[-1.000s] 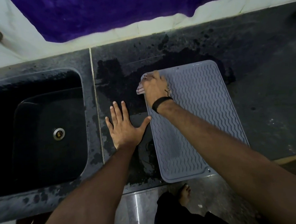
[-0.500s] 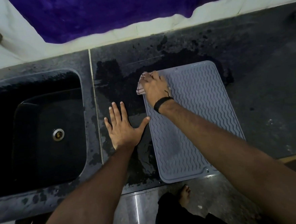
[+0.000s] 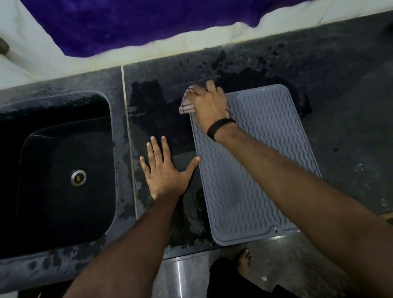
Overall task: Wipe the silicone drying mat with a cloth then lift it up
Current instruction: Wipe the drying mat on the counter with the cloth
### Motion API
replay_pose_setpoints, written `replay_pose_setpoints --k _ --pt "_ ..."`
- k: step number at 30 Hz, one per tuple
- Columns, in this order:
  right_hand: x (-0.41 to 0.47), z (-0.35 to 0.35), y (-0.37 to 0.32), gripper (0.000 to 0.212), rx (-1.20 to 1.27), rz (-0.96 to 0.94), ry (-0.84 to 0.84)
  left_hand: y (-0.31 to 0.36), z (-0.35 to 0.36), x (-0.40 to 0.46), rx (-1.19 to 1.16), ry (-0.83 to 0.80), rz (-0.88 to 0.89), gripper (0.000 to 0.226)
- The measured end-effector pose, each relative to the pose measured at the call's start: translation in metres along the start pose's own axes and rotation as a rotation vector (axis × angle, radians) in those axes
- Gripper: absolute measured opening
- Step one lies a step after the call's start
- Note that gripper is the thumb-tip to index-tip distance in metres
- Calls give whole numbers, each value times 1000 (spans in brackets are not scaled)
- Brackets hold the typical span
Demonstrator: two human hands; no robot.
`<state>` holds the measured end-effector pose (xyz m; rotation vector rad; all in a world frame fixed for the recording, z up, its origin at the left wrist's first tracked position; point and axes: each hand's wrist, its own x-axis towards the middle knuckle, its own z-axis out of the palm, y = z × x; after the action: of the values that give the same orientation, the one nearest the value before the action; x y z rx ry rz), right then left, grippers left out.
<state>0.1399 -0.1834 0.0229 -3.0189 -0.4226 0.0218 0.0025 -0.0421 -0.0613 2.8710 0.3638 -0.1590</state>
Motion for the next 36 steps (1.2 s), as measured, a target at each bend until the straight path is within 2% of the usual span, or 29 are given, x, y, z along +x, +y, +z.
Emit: replay_pose_setpoints --k 4,8,13,16,19,23,29,36 --pt "-1 16 -6 43 -60 -44 -119 -1 0 -1 7 9 -1 121" --pt "-39 26 -7 50 -48 -63 -103 -2 2 0 16 15 9 121" --pt "-74 22 -7 60 -51 -114 -190 -2 2 -2 10 25 11 120" --pt "-59 11 -2 48 36 -78 -108 -1 1 -1 9 12 7 121" --pt "-22 1 3 53 16 -21 -27 -1 0 -1 3 -6 4 121" --pt "7 7 1 43 -29 -21 -117 0 -1 -1 22 -21 -1 121" --pt "-37 29 1 45 39 -31 -12 -1 0 0 22 -7 6 120" --pt "-80 24 2 57 115 -24 -112 -2 0 -2 7 18 18 119"
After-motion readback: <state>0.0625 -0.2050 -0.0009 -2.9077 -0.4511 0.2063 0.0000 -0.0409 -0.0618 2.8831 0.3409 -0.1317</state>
